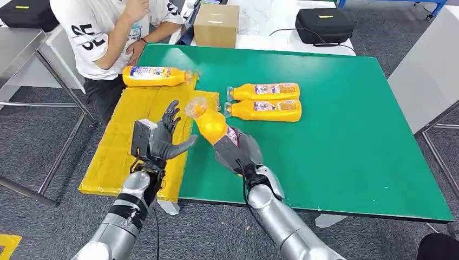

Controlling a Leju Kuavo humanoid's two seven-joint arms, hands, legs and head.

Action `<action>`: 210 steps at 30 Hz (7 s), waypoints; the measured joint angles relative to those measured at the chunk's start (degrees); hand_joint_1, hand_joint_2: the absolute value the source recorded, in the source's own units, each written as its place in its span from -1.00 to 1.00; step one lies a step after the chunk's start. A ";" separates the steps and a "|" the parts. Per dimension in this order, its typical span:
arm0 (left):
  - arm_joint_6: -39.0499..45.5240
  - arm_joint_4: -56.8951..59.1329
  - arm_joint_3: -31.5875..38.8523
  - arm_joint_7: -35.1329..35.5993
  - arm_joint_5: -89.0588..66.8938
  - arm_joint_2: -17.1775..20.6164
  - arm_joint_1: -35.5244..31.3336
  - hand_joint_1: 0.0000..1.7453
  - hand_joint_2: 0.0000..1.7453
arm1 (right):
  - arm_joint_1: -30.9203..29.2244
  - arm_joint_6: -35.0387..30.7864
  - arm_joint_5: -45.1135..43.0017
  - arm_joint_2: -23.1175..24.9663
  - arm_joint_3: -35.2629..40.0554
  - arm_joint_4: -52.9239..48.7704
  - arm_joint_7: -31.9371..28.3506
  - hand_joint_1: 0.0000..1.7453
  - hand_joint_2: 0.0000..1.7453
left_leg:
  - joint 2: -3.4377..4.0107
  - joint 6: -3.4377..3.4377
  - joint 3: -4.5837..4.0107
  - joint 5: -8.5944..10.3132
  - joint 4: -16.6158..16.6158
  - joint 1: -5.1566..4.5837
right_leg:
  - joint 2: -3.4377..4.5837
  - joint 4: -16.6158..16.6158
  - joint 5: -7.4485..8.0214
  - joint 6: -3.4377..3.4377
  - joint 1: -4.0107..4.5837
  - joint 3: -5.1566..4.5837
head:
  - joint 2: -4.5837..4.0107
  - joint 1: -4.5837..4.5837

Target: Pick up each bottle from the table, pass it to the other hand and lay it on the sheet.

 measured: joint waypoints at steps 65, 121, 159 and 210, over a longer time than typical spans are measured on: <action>-1.99 -2.89 -0.39 1.27 8.59 3.15 0.05 1.00 1.00 | -2.40 -0.57 -8.22 3.94 4.35 0.44 -4.75 -1.00 1.00 | 0.02 -0.02 -0.17 0.03 0.00 0.00 | 0.00 0.01 0.02 -0.01 0.00 -0.26 | 0.00 -0.02; 15.82 29.03 -17.90 2.32 -63.56 21.49 -14.92 -1.00 1.00 | 10.01 3.26 -15.57 -2.31 -8.04 -19.40 -11.98 -1.00 1.00 | -0.04 -0.05 -0.18 0.05 -0.02 0.01 | -0.02 0.07 -0.01 -0.04 0.01 -0.20 | 0.00 -0.02; 6.90 3.25 10.69 -11.38 -4.58 9.81 -1.97 -1.00 1.00 | 7.23 0.37 -11.91 -2.07 -6.16 -16.02 -8.77 -1.00 -1.00 | -0.21 -0.11 -0.24 0.15 -0.02 0.00 | -0.16 0.07 -0.04 -0.10 -0.01 -0.24 | 0.00 0.00; 11.89 -1.68 -1.46 -3.37 3.52 -2.29 3.37 -1.00 1.00 | 13.43 -4.46 -8.50 -2.12 -5.68 -21.61 -7.78 -1.00 1.00 | -0.20 -0.12 -0.38 0.12 -0.01 0.00 | -0.16 0.05 -0.04 -0.09 0.00 -0.37 | 0.00 -0.02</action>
